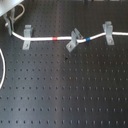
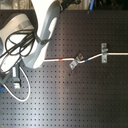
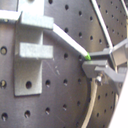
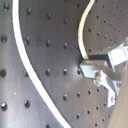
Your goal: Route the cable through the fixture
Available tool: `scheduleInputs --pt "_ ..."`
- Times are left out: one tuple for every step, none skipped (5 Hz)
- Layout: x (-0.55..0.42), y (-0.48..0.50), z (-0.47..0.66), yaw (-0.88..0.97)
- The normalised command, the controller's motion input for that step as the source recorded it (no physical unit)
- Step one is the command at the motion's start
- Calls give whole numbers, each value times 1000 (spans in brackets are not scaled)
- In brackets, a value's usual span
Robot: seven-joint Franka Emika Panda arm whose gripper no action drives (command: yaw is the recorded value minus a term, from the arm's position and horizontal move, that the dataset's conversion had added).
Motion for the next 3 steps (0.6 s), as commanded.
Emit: scheduleInputs --pt "18 9 -43 0" --pt "155 54 -499 -269" --pt "224 -126 -437 -560"
